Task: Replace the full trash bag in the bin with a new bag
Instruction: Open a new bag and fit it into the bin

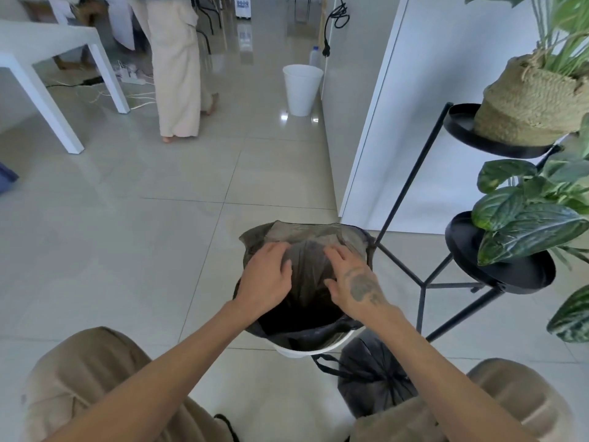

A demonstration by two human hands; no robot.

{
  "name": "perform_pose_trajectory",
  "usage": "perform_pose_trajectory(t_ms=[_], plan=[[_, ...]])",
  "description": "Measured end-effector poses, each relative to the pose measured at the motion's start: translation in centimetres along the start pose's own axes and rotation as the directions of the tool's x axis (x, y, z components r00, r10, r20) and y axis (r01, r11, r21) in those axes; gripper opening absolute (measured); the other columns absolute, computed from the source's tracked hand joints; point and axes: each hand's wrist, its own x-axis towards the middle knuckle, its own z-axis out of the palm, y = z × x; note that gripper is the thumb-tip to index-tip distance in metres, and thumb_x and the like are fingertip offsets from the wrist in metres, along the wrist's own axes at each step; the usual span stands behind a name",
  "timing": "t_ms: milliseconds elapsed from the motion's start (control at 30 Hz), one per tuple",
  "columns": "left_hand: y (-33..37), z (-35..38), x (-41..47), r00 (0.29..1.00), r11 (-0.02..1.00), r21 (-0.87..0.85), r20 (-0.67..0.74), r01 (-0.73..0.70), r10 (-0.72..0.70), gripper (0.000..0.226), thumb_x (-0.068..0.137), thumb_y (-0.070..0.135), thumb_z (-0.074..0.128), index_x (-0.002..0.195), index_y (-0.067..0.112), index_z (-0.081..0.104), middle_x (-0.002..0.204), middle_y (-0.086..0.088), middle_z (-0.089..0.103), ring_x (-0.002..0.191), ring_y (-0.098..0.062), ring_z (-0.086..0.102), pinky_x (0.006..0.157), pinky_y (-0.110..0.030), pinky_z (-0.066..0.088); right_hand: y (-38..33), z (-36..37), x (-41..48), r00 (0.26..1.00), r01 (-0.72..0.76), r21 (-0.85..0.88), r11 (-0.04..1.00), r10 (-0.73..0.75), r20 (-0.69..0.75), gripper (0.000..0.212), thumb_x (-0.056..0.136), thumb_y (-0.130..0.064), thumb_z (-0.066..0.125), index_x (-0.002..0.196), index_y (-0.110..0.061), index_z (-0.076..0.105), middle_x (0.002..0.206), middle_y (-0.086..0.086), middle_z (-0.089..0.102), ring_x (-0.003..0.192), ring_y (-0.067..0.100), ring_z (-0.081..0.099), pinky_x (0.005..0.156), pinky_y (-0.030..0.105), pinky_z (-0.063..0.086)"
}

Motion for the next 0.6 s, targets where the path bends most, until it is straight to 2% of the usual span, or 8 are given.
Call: perform_pose_trajectory(t_ms=[67, 133, 267, 367, 433, 600], plan=[[-1.1, 0.4, 0.5, 0.997, 0.996, 0.069, 0.048, 0.050, -0.053, 0.044, 0.101, 0.027, 0.046, 0.141, 0.010, 0.047, 0.137, -0.012, 0.056, 0.124, -0.029, 0.054, 0.099, -0.041, 0.047, 1.5, 0.8, 0.2, 0.992, -0.088, -0.068, 0.994, 0.094, 0.089, 0.074, 0.090, -0.021, 0.068, 0.152, -0.014, 0.029, 0.161, 0.007, 0.027, 0.146, 0.027, 0.030, 0.116, 0.037, 0.031], [-1.7, 0.8, 1.1, 0.994, 0.992, 0.112, 0.083, 0.059, -0.068, 0.052, 0.102, 0.036, 0.043, 0.146, 0.009, 0.039, 0.142, -0.014, 0.051, 0.129, -0.032, 0.050, 0.100, -0.045, 0.047, 2.7, 1.1, 0.5, 0.990, -0.102, -0.119, 0.988, 0.112, 0.082, 0.077, 0.090, -0.025, 0.066, 0.155, -0.016, 0.024, 0.165, 0.006, 0.017, 0.151, 0.026, 0.021, 0.118, 0.039, 0.028], [-2.5, 2.6, 3.1, 0.979, 0.978, 0.191, 0.166, 0.086, -0.118, 0.065, 0.103, 0.052, 0.030, 0.155, 0.014, 0.024, 0.158, -0.015, 0.037, 0.142, -0.036, 0.037, 0.111, -0.055, 0.037, 4.0, 2.5, 2.3, 0.981, -0.114, -0.137, 0.984, 0.133, 0.140, 0.078, 0.092, -0.031, 0.063, 0.155, -0.020, 0.021, 0.166, 0.004, 0.013, 0.151, 0.028, 0.019, 0.118, 0.050, 0.032], [-4.3, 4.2, 4.7, 0.958, 0.946, 0.286, 0.193, 0.151, -0.211, 0.064, 0.102, 0.057, 0.022, 0.154, 0.020, 0.022, 0.160, -0.017, 0.032, 0.144, -0.042, 0.032, 0.112, -0.062, 0.032, 5.1, 3.6, 4.1, 0.961, -0.152, -0.124, 0.981, 0.176, 0.214, 0.074, 0.096, -0.038, 0.057, 0.156, -0.022, 0.017, 0.166, 0.004, 0.013, 0.151, 0.030, 0.019, 0.117, 0.051, 0.031], [-5.7, 4.8, 5.9, 0.942, 0.941, 0.287, 0.225, 0.179, -0.248, 0.067, 0.101, 0.060, 0.021, 0.156, 0.022, 0.020, 0.161, -0.017, 0.029, 0.145, -0.043, 0.031, 0.113, -0.063, 0.030, 6.1, 4.2, 5.2, 0.937, -0.172, -0.109, 0.979, 0.197, 0.287, 0.076, 0.098, -0.044, 0.052, 0.158, -0.024, 0.009, 0.168, 0.003, 0.008, 0.153, 0.030, 0.014, 0.119, 0.052, 0.027], [-7.5, 5.3, 9.1, 0.926, 0.953, 0.295, 0.339, 0.066, -0.169, 0.071, 0.100, 0.064, 0.017, 0.159, 0.024, 0.016, 0.160, -0.015, 0.034, 0.142, -0.039, 0.039, 0.109, -0.059, 0.038, 8.1, 5.5, 8.0, 0.886, -0.208, -0.104, 0.973, 0.232, 0.400, 0.083, 0.095, -0.060, 0.044, 0.159, -0.029, 0.000, 0.168, 0.002, 0.004, 0.152, 0.033, 0.016, 0.118, 0.057, 0.026]])
